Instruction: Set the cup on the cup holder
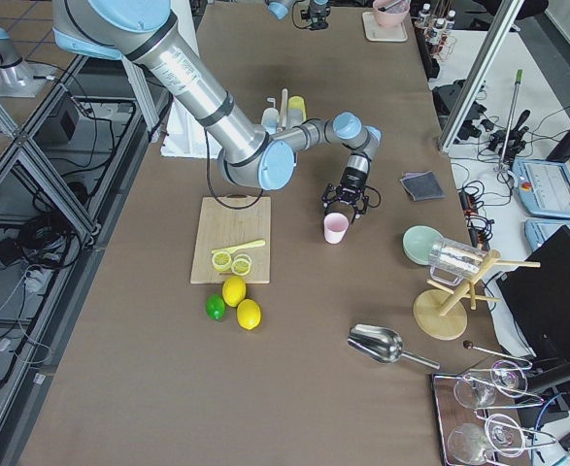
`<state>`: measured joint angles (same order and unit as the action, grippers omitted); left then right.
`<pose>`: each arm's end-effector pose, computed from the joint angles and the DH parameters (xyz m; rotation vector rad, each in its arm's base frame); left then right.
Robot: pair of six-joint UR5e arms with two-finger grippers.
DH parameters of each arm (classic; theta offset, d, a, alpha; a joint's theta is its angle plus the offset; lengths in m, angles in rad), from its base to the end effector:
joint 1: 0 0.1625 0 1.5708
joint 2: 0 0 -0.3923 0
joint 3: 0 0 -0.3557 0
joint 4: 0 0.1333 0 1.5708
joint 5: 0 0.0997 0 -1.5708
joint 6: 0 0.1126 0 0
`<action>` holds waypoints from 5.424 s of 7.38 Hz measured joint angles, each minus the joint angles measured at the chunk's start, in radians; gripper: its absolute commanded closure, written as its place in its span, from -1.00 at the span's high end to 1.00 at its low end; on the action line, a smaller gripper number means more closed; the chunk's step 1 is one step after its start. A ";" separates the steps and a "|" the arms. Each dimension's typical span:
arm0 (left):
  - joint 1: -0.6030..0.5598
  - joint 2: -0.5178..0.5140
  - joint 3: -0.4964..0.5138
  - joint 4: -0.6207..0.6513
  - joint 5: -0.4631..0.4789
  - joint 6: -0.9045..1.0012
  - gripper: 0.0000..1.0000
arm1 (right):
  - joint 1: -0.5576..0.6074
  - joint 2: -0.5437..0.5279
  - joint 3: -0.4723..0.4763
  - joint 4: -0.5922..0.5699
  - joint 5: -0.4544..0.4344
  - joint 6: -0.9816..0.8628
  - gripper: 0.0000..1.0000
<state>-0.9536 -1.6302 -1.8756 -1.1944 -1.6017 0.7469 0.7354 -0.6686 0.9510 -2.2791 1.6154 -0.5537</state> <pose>0.1569 -0.4454 0.5412 -0.0110 0.0342 1.3638 -0.4284 -0.5606 0.4502 -0.4632 0.0176 -1.3569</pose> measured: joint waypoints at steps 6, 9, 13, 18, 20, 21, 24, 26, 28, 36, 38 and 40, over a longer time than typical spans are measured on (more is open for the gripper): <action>-0.064 -0.117 -0.013 -0.102 -0.039 -0.172 -1.00 | -0.016 -0.009 -0.001 -0.014 -0.049 -0.073 0.99; -0.074 -0.103 -0.047 -0.174 -0.058 -0.376 -1.00 | -0.011 -0.021 0.007 -0.031 -0.064 -0.088 0.99; -0.116 -0.086 -0.063 -0.315 -0.241 -0.501 -1.00 | -0.008 -0.035 0.012 -0.038 -0.066 -0.092 0.85; -0.158 -0.020 0.000 -0.811 -0.388 -0.631 -1.00 | -0.008 -0.037 0.021 -0.048 -0.068 -0.092 0.13; -0.157 0.006 0.083 -1.168 -0.419 -0.726 -1.00 | -0.003 -0.057 0.081 -0.067 -0.074 -0.091 0.15; -0.157 0.004 0.107 -1.295 -0.474 -0.778 -1.00 | 0.009 -0.091 0.161 -0.075 -0.072 -0.089 0.15; -0.156 0.007 0.098 -1.549 -0.577 -0.911 -1.00 | 0.096 -0.167 0.413 -0.074 0.064 -0.082 0.15; -0.123 0.009 0.108 -1.776 -0.580 -0.927 -1.00 | 0.165 -0.174 0.492 -0.006 0.234 -0.072 0.14; -0.010 0.010 0.108 -2.003 -0.504 -0.973 -1.00 | 0.248 -0.218 0.535 0.197 0.442 -0.070 0.13; 0.640 -0.043 0.069 -2.273 0.000 -0.927 -1.00 | 0.399 -0.340 0.586 1.060 1.016 0.297 0.13; 0.668 -0.140 0.108 -2.233 0.006 -0.930 -1.00 | 0.400 -0.334 0.586 1.178 1.004 0.344 0.00; 0.679 -0.219 0.152 -2.177 0.004 -0.933 -1.00 | 0.394 -0.323 0.580 1.217 0.921 0.382 0.00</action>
<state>-0.2750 -1.8490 -1.7237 -3.3710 -1.5980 -0.1859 1.1295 -0.9916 1.5311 -1.0624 2.5364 -0.1719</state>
